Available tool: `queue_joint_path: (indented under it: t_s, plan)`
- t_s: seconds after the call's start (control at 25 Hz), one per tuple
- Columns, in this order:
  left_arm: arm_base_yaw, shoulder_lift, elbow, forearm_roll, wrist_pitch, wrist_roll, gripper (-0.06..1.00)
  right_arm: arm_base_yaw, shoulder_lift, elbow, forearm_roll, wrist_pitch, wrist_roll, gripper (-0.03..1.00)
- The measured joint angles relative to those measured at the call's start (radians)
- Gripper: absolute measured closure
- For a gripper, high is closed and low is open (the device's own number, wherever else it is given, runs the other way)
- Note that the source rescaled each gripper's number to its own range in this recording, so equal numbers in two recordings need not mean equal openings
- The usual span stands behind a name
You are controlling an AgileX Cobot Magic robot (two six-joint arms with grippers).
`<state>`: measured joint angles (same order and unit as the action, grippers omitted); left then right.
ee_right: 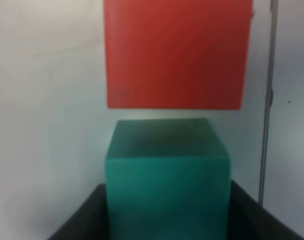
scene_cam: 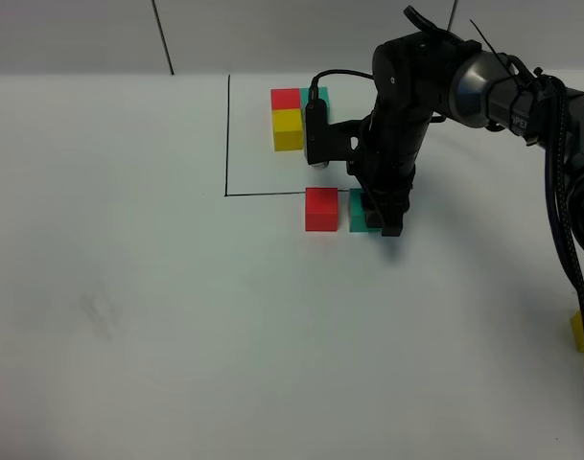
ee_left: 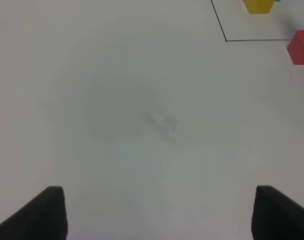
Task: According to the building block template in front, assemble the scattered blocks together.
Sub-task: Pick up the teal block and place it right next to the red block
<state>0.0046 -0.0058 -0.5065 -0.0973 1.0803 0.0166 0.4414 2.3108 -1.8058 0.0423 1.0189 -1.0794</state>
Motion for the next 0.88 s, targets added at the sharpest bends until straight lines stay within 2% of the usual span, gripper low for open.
queue_joint_path:
  t_s: [0.88]
  plan:
    - [0.000, 0.000, 0.000, 0.000, 0.000, 0.000, 0.26, 0.001, 0.001, 0.000, 0.046, -0.035, -0.002, 0.71]
